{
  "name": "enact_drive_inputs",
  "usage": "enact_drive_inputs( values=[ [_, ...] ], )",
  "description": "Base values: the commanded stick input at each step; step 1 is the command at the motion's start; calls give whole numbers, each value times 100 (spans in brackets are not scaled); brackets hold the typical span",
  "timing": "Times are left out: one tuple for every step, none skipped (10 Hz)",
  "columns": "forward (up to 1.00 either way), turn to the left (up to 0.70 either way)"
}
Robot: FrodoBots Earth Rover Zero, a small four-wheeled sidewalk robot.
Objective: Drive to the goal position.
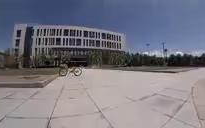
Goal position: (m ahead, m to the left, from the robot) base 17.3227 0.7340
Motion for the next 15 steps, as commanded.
enact_drive_inputs(
  values=[
    [28,0],
    [28,0],
    [28,0],
    [28,0],
    [28,0],
    [28,0],
    [28,0],
    [28,0],
    [28,0],
    [27,0],
    [27,0],
    [27,0],
    [40,0],
    [70,0],
    [70,0]
  ],
)
